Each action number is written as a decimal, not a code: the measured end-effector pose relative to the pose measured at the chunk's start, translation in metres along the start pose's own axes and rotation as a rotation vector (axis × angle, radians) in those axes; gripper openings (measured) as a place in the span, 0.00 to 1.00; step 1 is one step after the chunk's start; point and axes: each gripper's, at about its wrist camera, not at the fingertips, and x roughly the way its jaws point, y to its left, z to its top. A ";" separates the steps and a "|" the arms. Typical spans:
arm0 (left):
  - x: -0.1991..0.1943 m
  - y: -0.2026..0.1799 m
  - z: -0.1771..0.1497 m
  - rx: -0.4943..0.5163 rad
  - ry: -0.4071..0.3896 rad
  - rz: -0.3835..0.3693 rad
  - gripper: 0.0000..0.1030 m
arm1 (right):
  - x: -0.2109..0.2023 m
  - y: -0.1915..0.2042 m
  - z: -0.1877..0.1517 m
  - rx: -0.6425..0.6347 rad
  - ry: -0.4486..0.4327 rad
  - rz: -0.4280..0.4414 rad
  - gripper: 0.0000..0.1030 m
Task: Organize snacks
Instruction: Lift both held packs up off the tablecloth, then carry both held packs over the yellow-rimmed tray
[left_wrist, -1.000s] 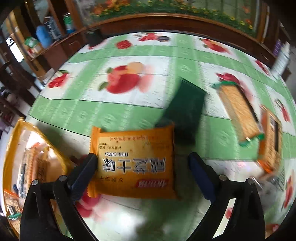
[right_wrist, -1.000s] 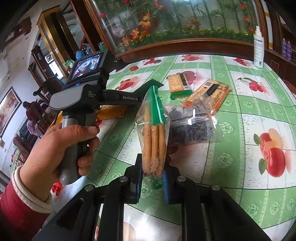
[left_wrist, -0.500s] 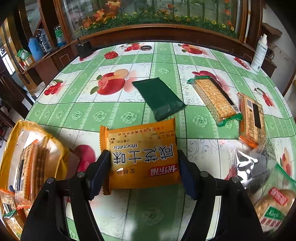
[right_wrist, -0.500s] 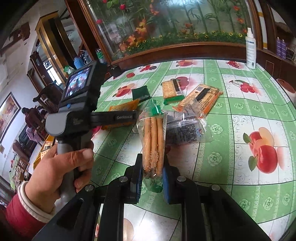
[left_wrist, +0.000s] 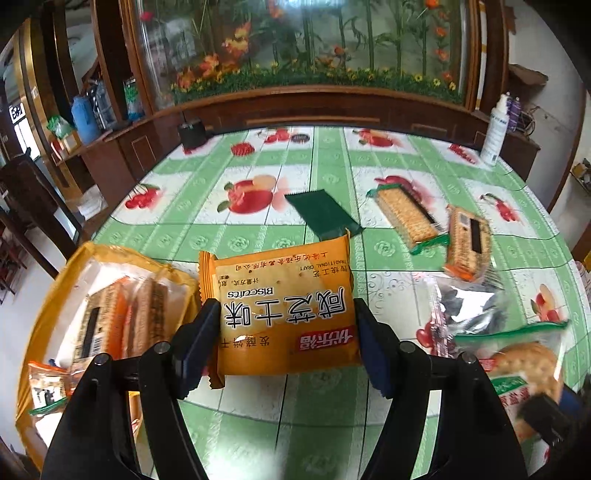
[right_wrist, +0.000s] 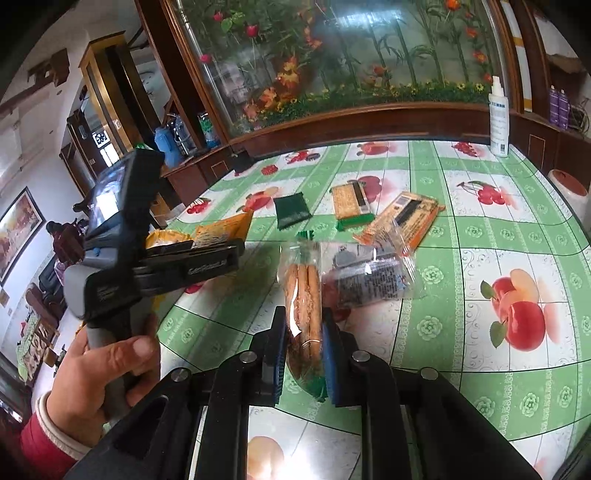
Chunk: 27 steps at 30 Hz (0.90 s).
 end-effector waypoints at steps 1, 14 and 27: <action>-0.004 0.002 -0.001 -0.003 -0.004 -0.008 0.68 | -0.001 0.001 0.000 -0.001 -0.003 0.000 0.17; -0.055 0.054 -0.014 -0.080 -0.084 -0.029 0.68 | -0.023 0.022 0.010 -0.032 -0.057 0.026 0.16; -0.083 0.143 -0.047 -0.157 -0.111 0.097 0.68 | -0.014 0.078 0.022 -0.101 -0.068 0.102 0.16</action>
